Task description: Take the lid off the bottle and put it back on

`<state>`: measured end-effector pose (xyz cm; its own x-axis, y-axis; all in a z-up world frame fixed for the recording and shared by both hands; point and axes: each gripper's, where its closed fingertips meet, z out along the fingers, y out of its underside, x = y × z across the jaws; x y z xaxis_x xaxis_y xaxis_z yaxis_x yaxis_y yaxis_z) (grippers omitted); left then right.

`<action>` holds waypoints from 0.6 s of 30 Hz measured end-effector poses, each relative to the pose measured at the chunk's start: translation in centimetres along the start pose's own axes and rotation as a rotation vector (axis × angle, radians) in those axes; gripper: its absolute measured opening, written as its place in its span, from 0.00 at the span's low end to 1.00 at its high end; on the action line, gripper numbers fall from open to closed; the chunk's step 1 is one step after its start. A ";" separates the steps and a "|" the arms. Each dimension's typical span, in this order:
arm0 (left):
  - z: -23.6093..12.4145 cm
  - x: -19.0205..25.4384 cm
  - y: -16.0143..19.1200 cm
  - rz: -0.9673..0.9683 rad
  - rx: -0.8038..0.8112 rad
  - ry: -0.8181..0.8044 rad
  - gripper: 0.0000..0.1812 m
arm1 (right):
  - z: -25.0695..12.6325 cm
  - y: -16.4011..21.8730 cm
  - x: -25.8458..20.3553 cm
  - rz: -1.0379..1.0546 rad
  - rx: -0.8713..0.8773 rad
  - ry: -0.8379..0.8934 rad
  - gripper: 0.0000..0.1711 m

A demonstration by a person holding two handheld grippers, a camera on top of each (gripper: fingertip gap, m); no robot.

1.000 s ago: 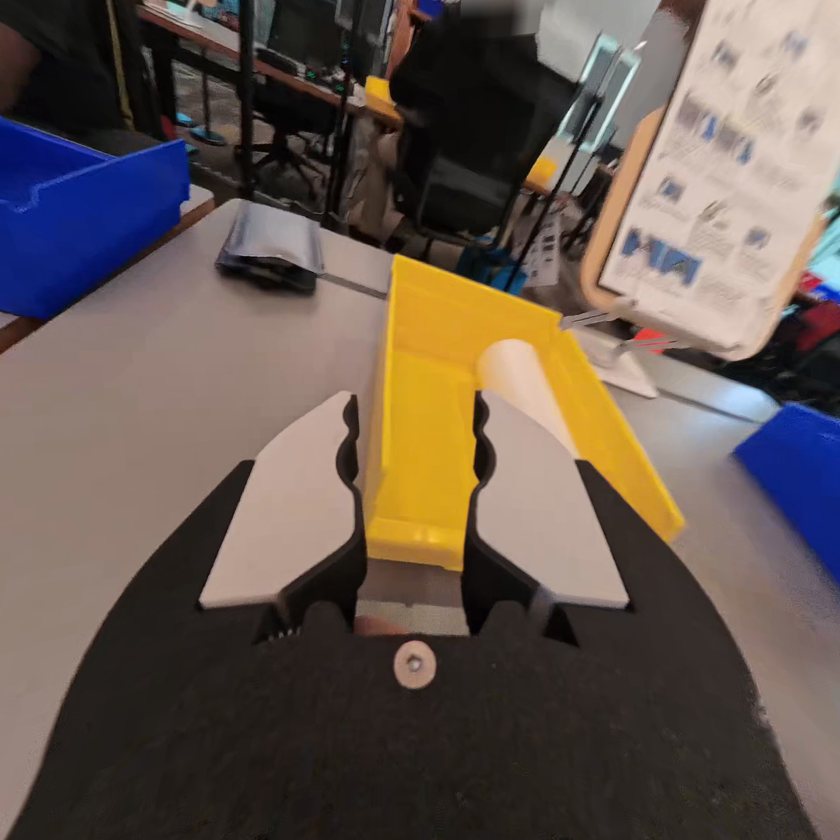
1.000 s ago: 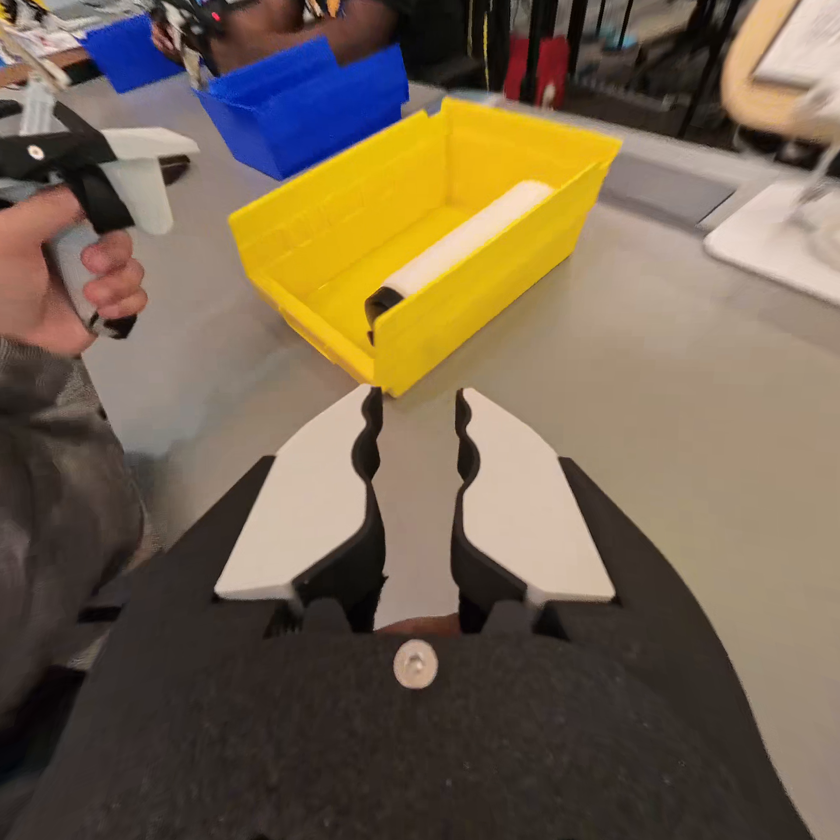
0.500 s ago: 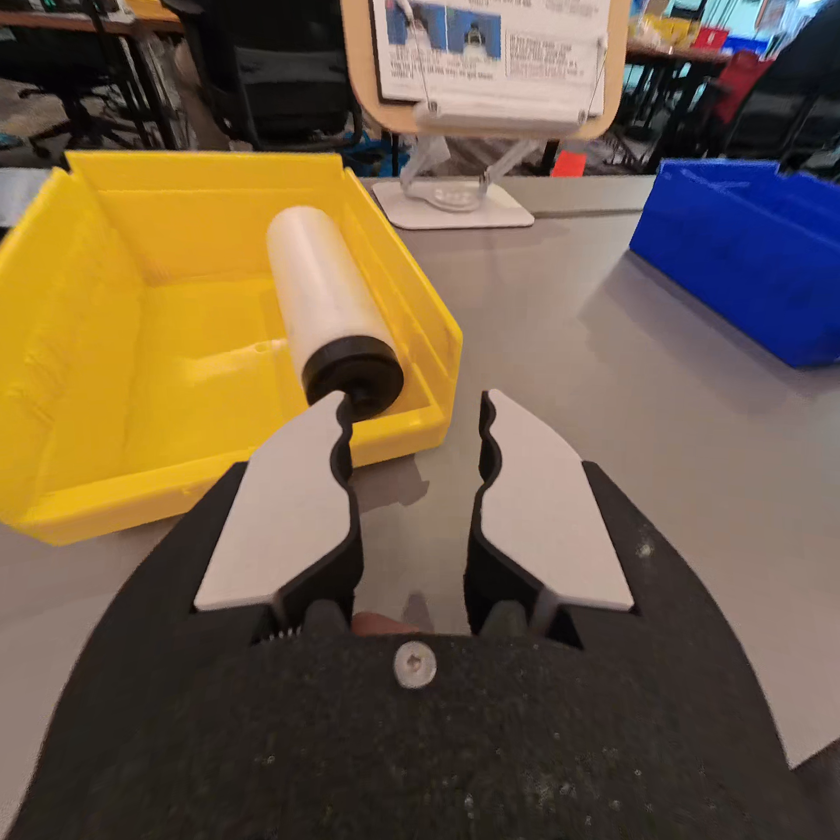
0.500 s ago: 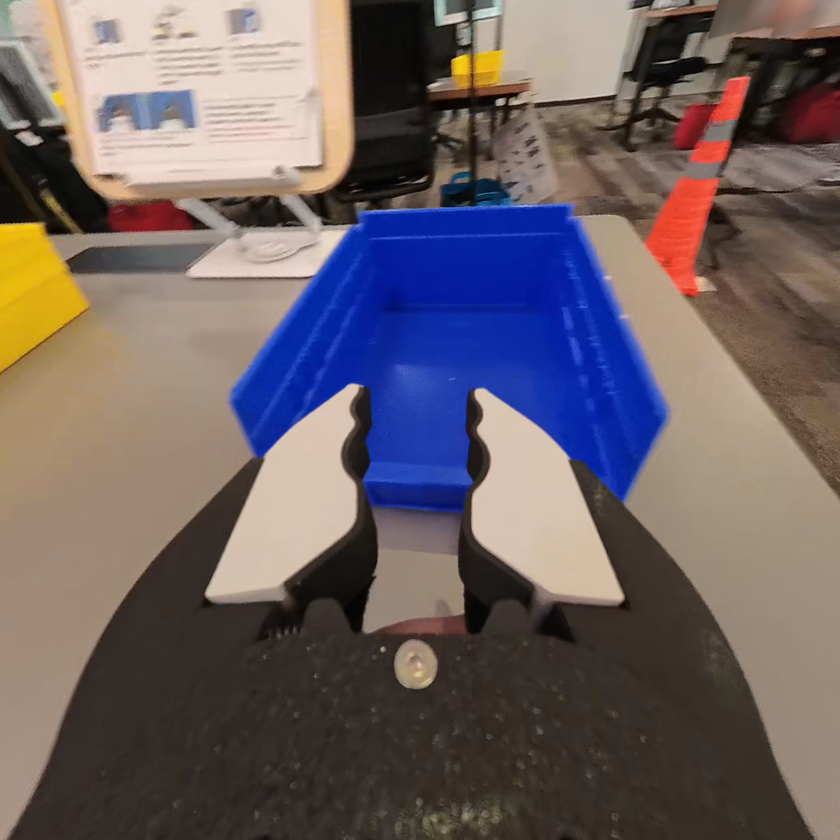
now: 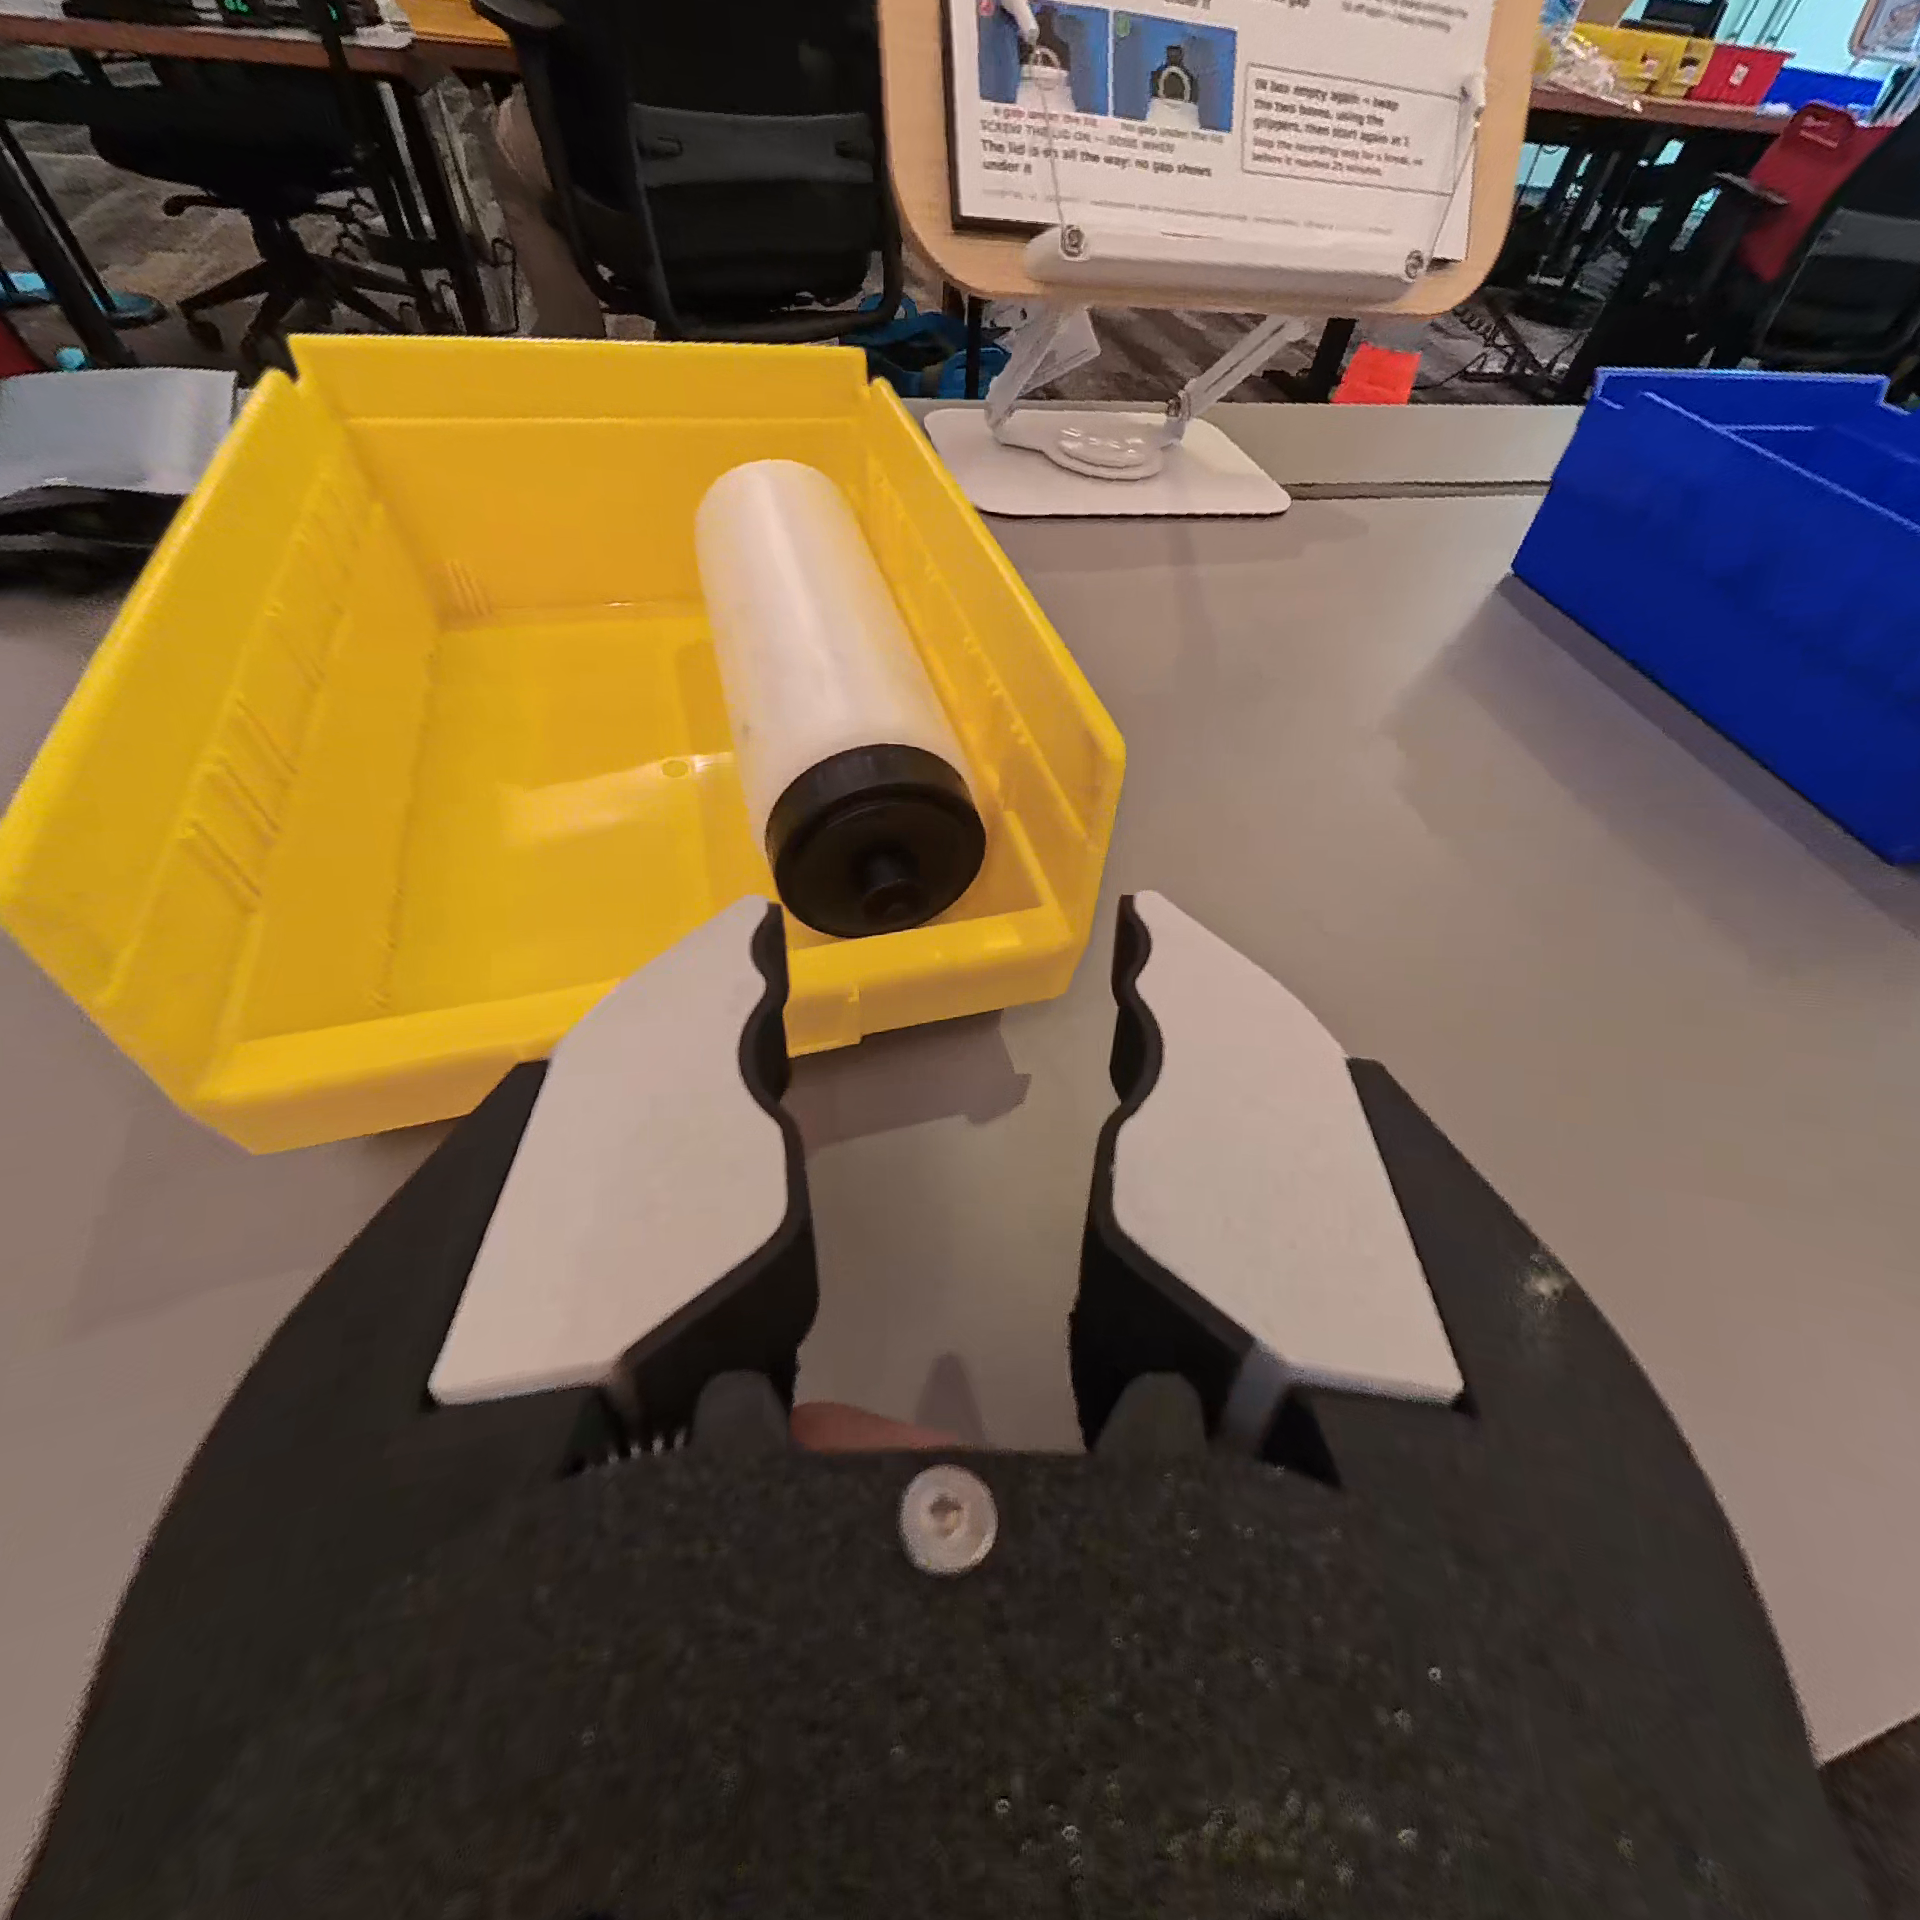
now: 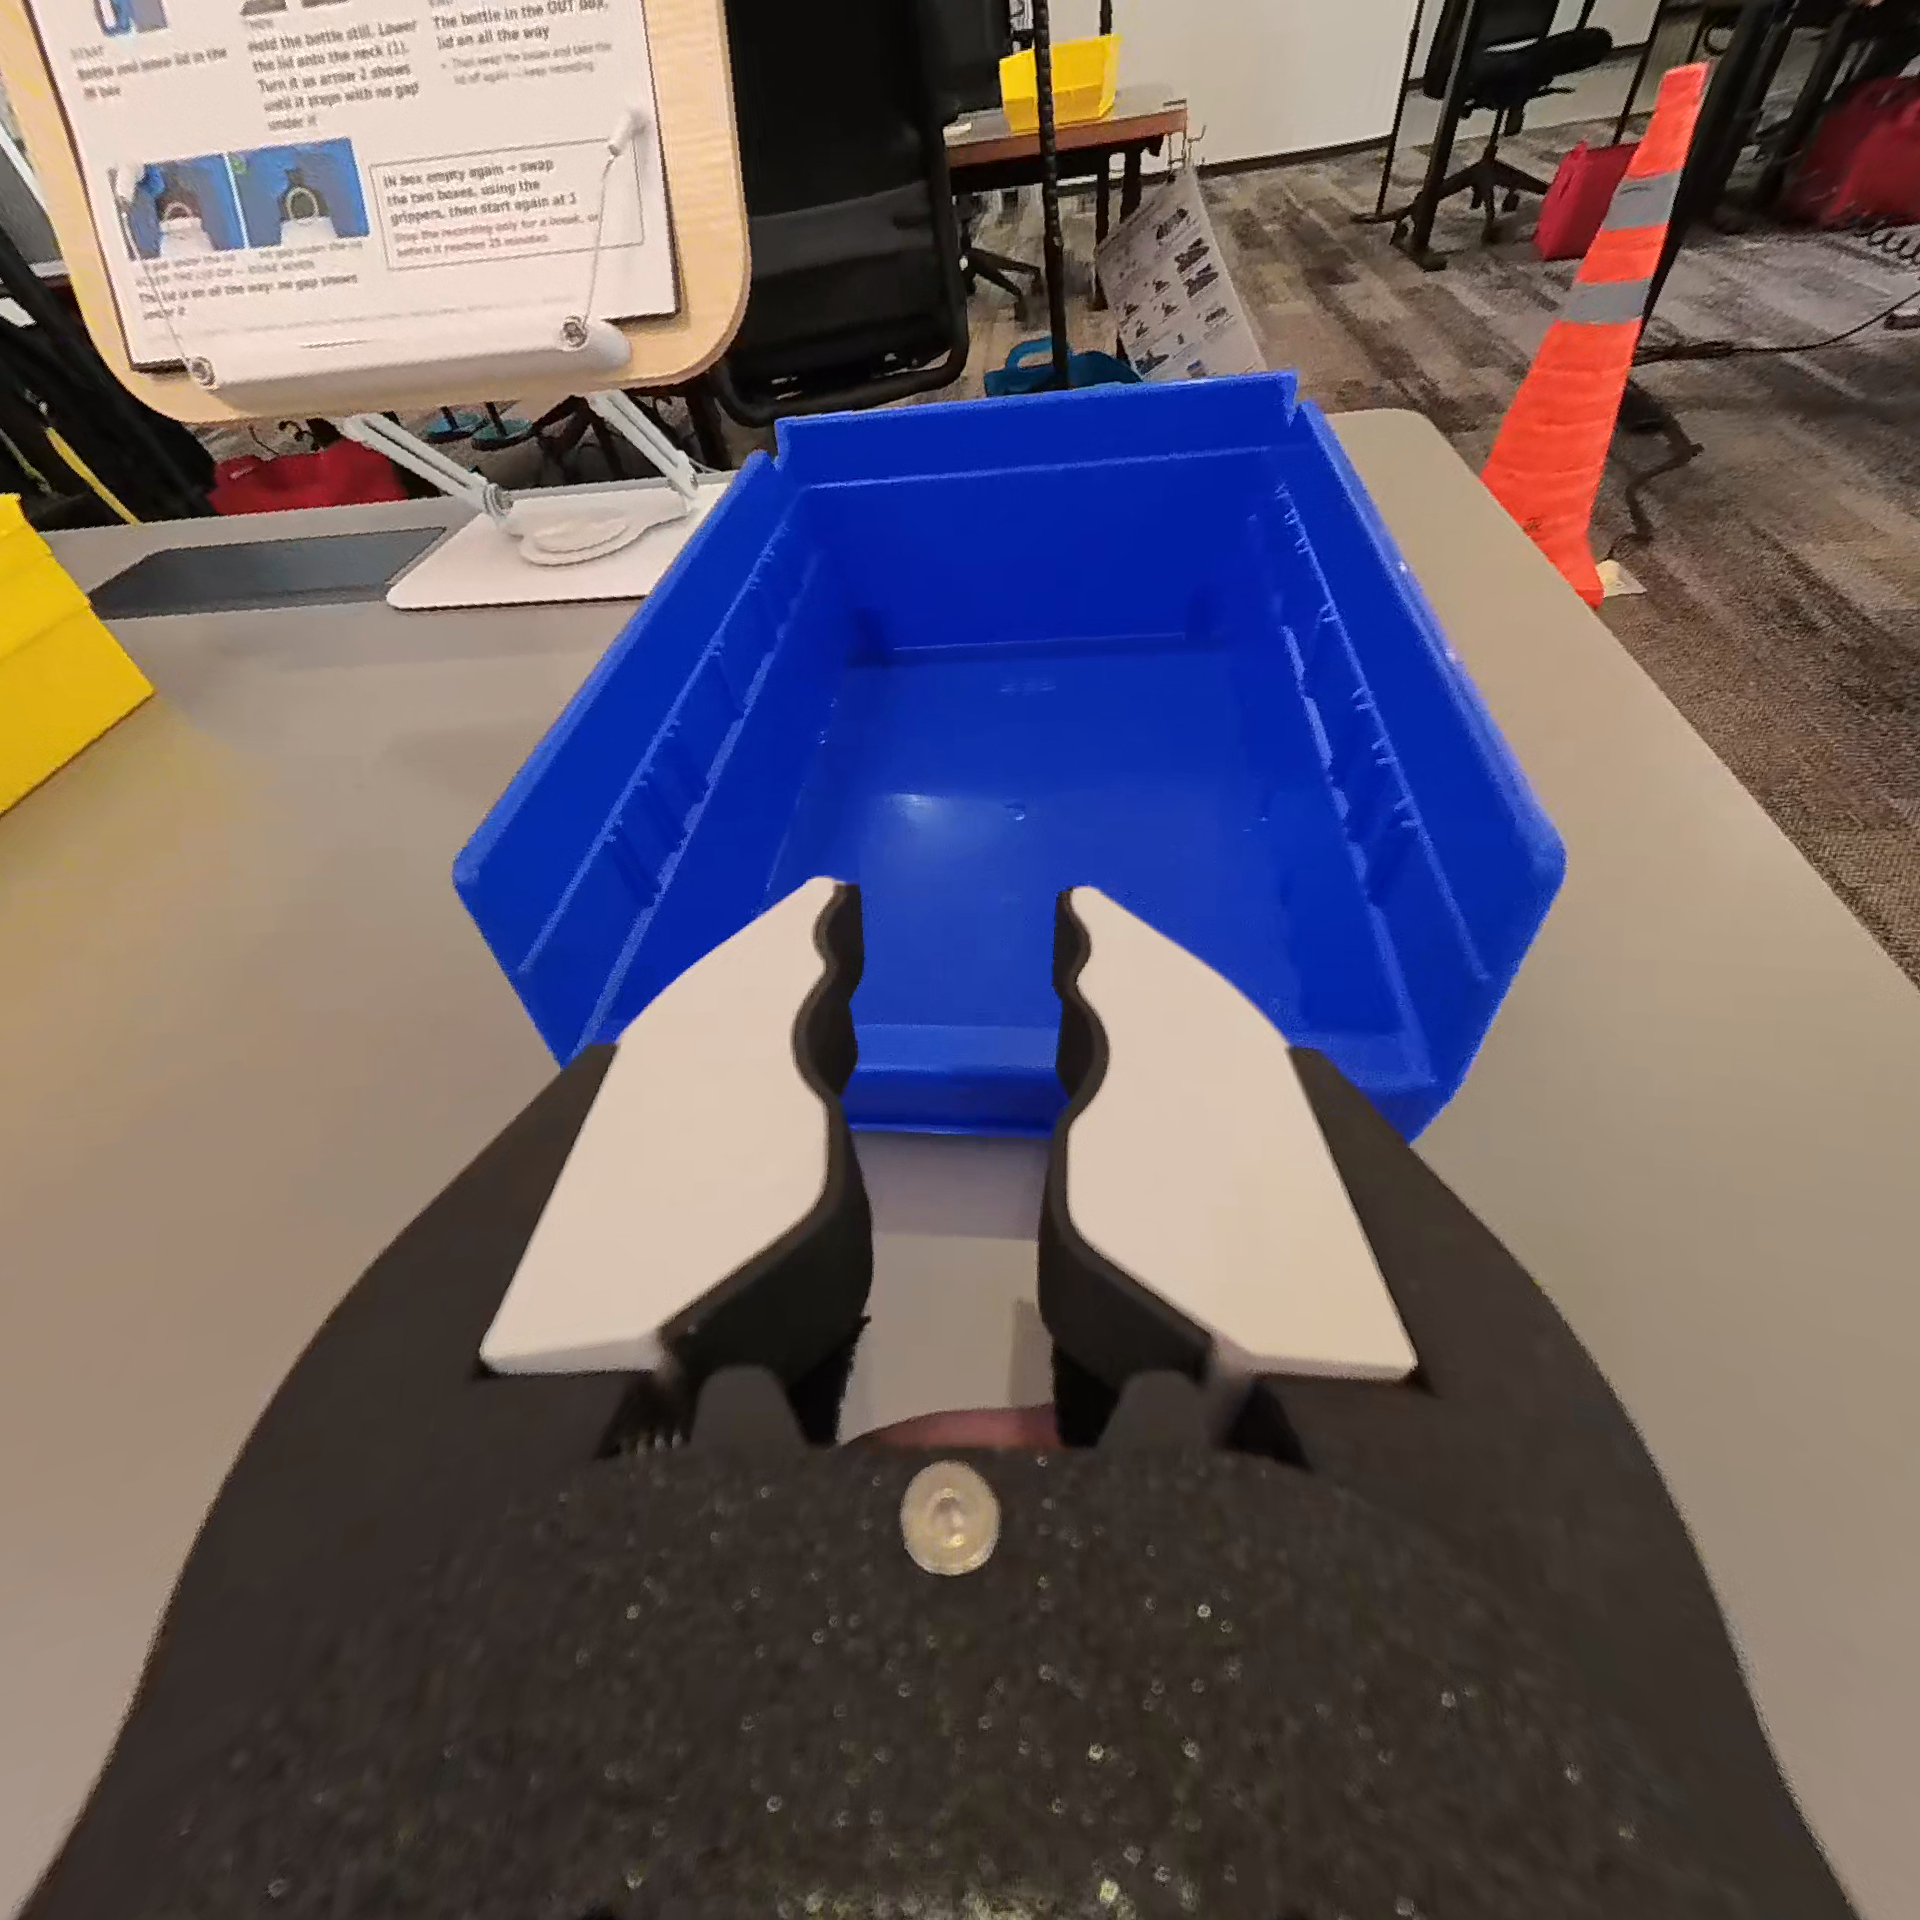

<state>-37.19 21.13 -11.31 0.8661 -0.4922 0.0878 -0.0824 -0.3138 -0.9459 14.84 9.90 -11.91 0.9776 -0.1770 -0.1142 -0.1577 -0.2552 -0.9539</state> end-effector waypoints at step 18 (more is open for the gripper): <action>1.6 -2.3 -2.4 -0.163 -0.192 0.071 0.44 | 0.1 0.1 0.2 0.038 -0.010 -0.020 0.20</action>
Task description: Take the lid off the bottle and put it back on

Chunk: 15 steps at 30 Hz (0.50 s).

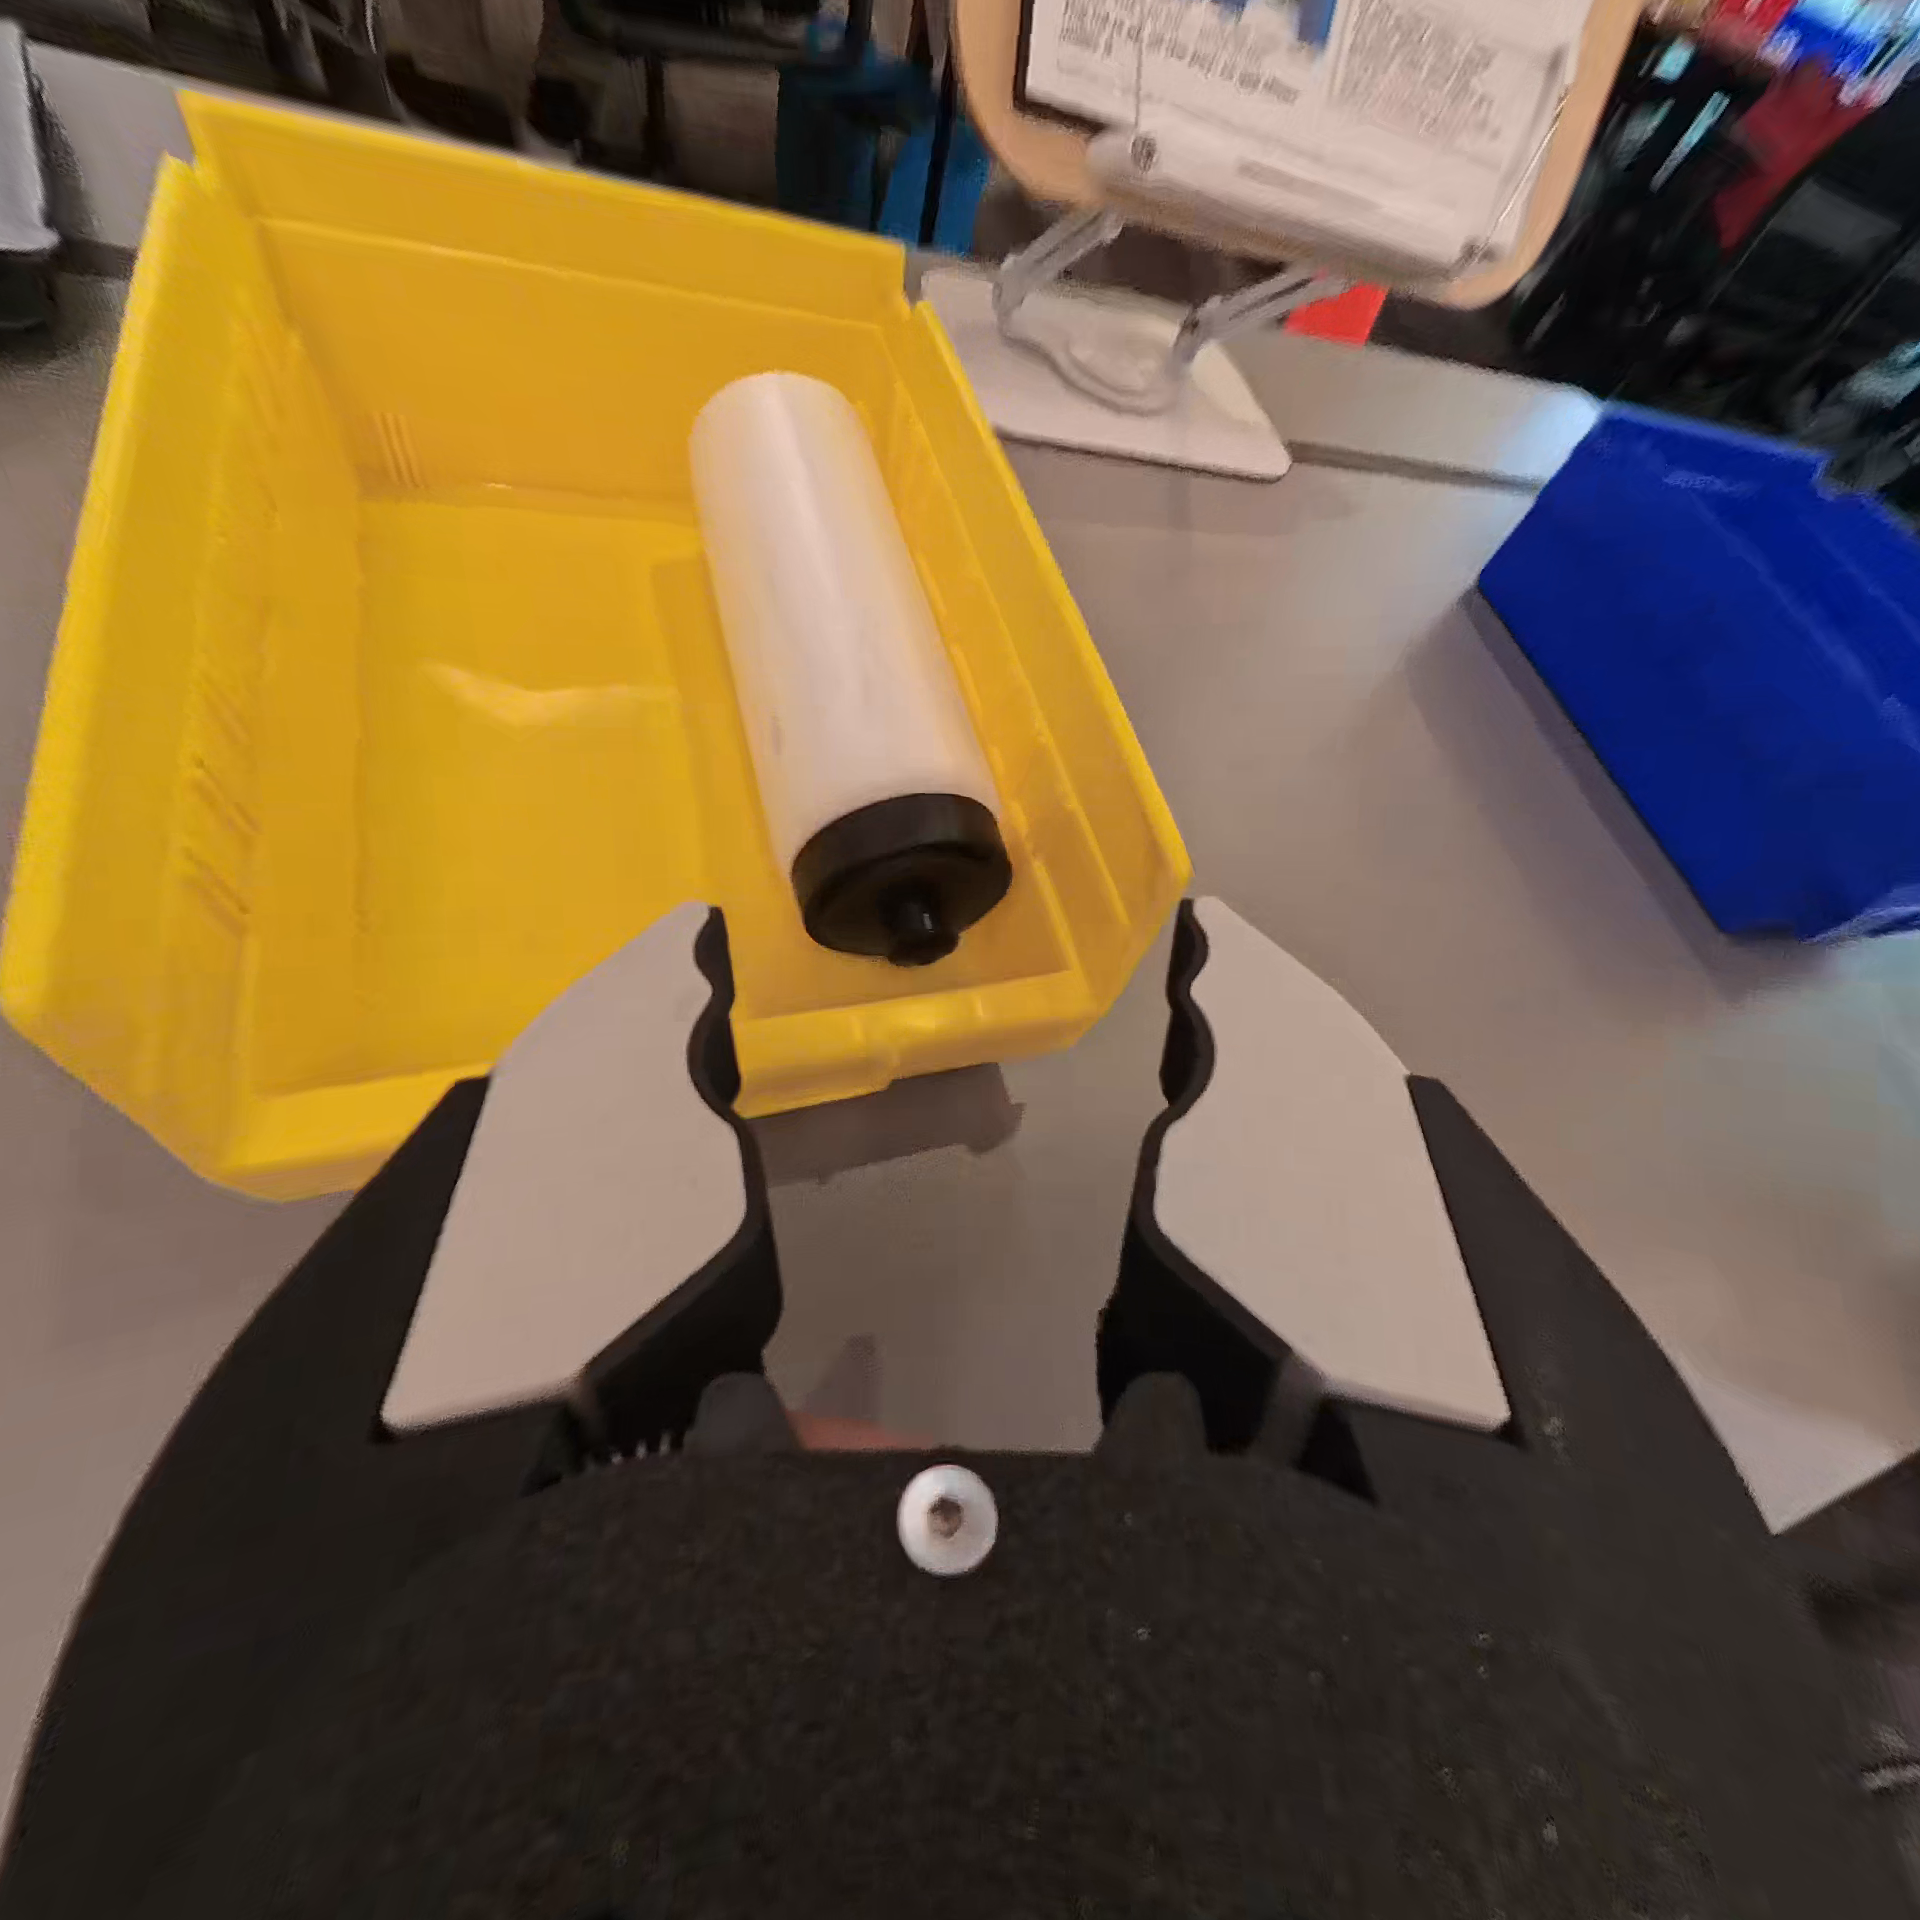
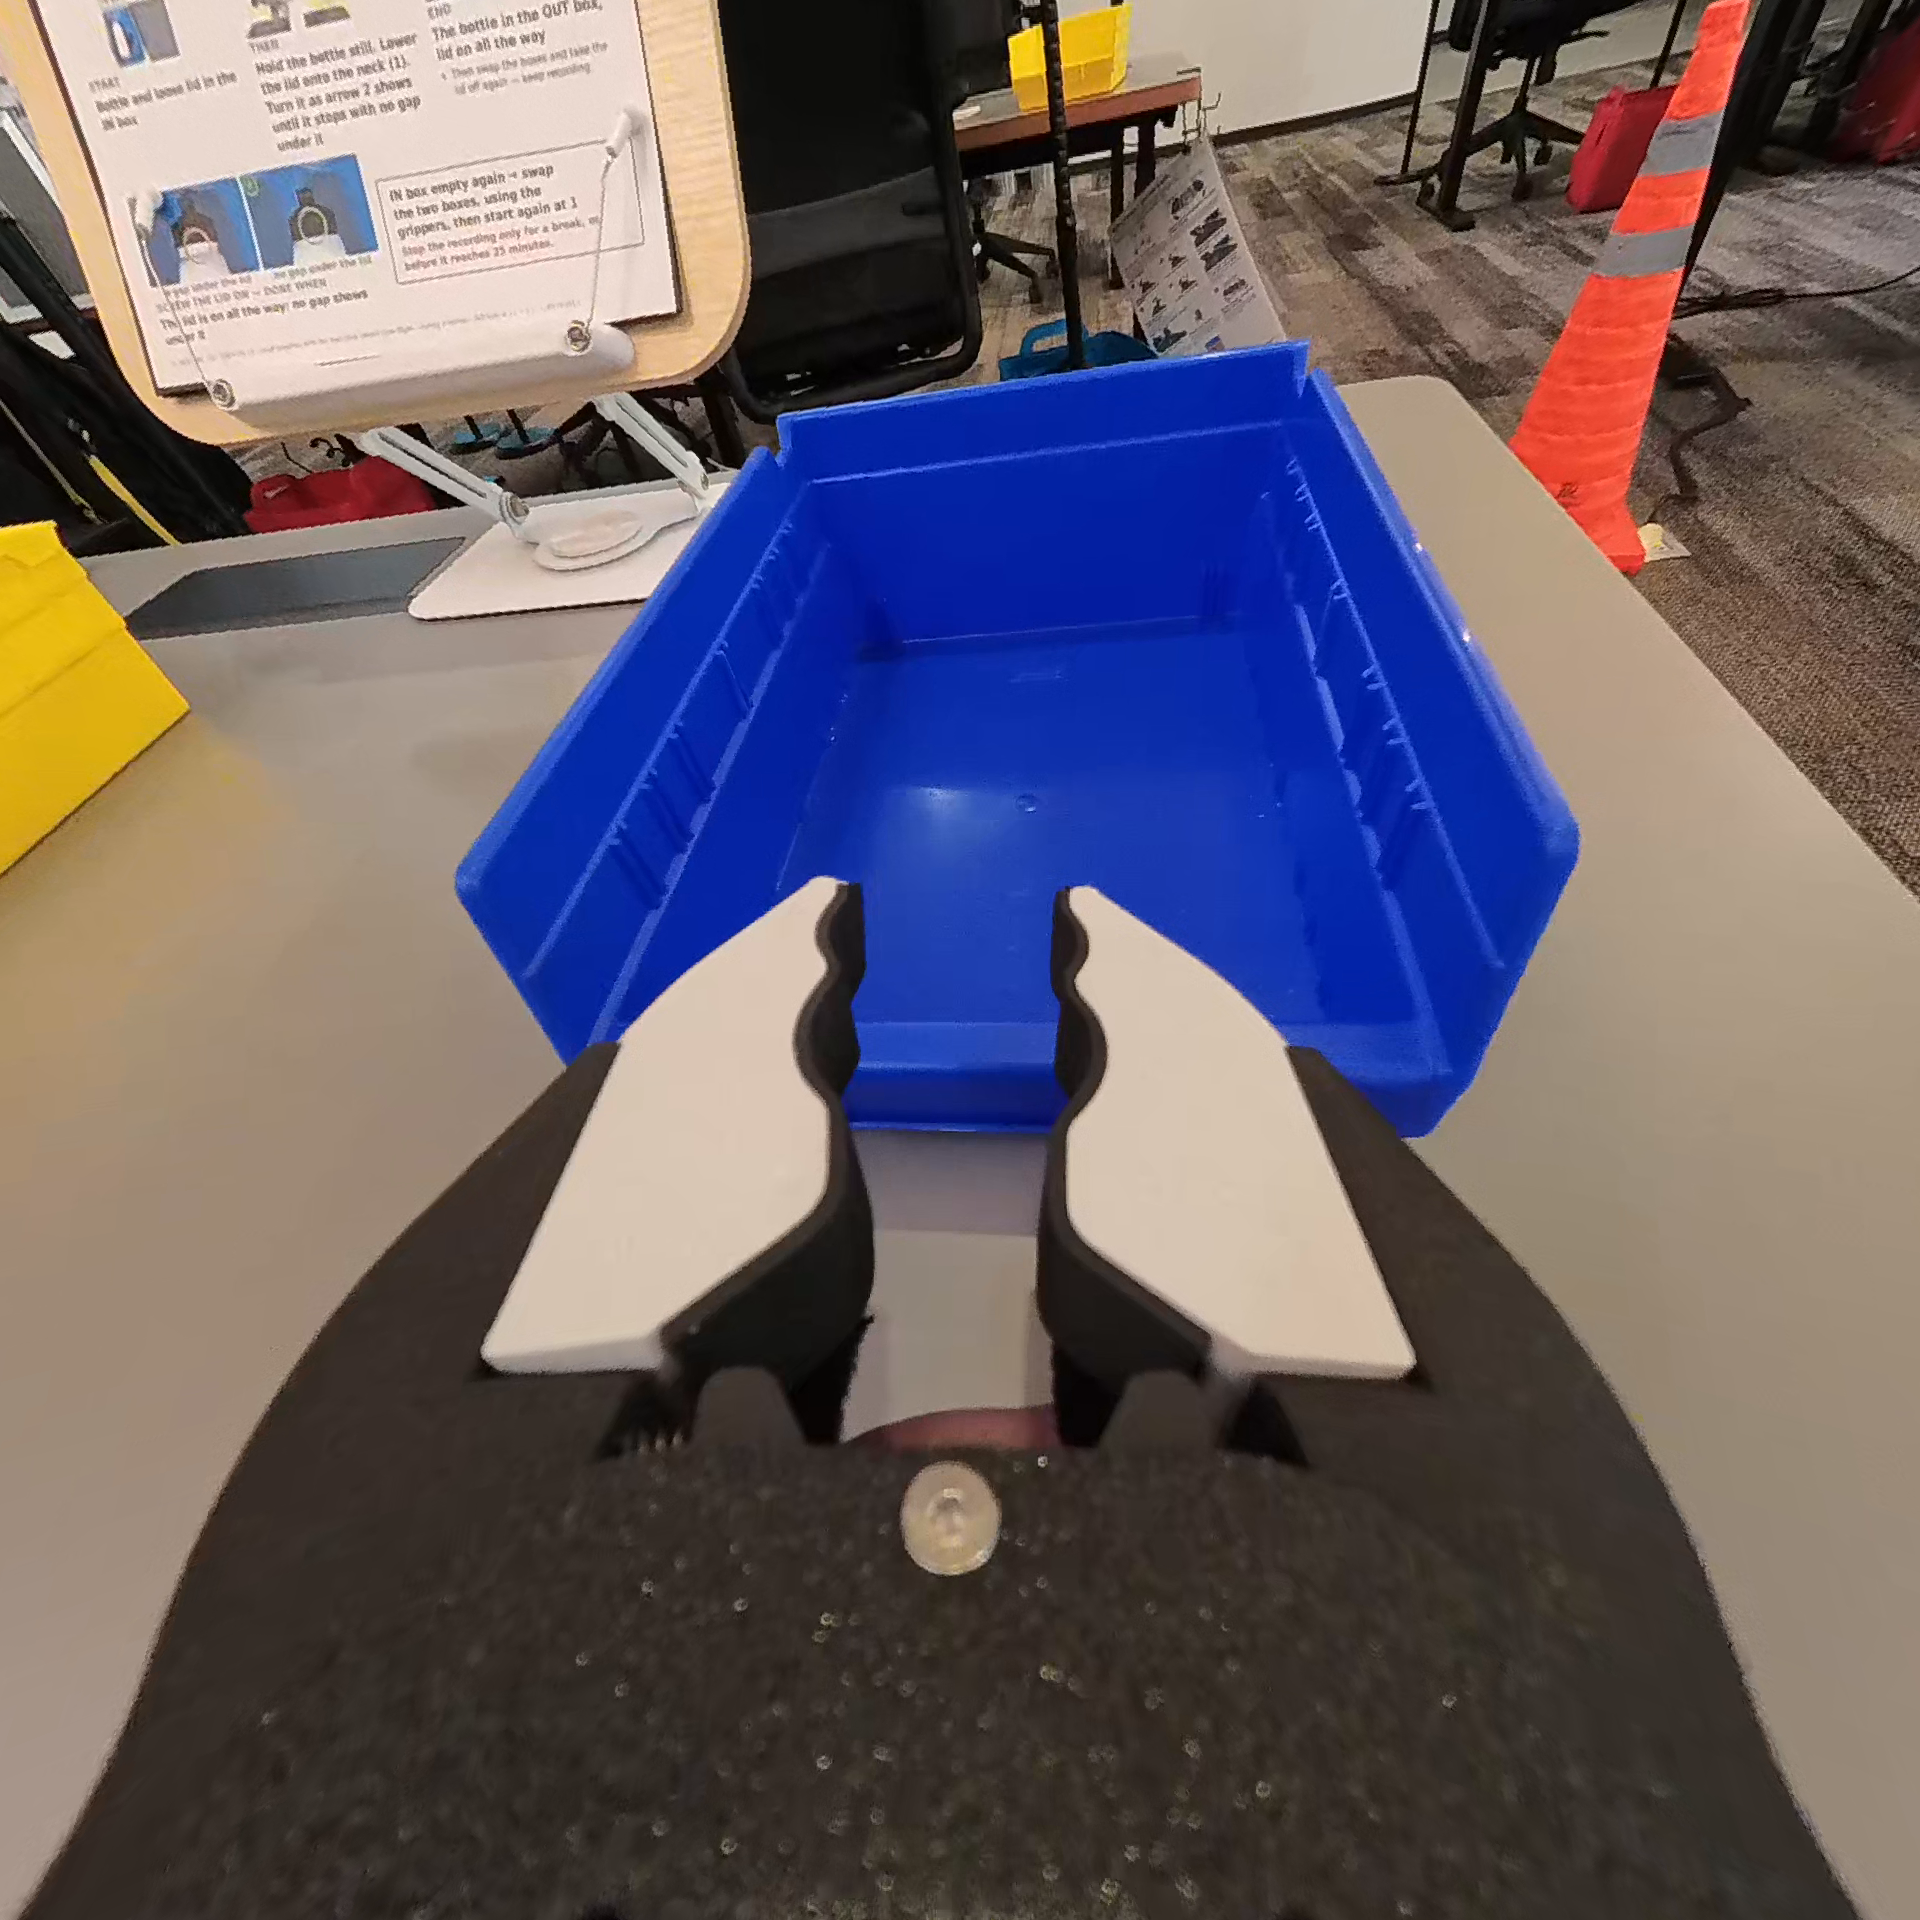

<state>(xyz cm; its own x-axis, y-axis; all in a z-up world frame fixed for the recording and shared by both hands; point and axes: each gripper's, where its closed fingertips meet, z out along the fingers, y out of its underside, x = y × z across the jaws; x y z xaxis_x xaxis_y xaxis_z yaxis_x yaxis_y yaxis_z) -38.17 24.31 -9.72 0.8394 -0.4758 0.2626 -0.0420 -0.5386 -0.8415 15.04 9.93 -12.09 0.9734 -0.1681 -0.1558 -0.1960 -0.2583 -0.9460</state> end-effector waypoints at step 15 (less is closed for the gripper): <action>15.3 -4.2 -1.8 -0.244 -0.643 -0.010 0.52 | 0.2 0.7 0.0 0.012 -0.030 -0.006 0.20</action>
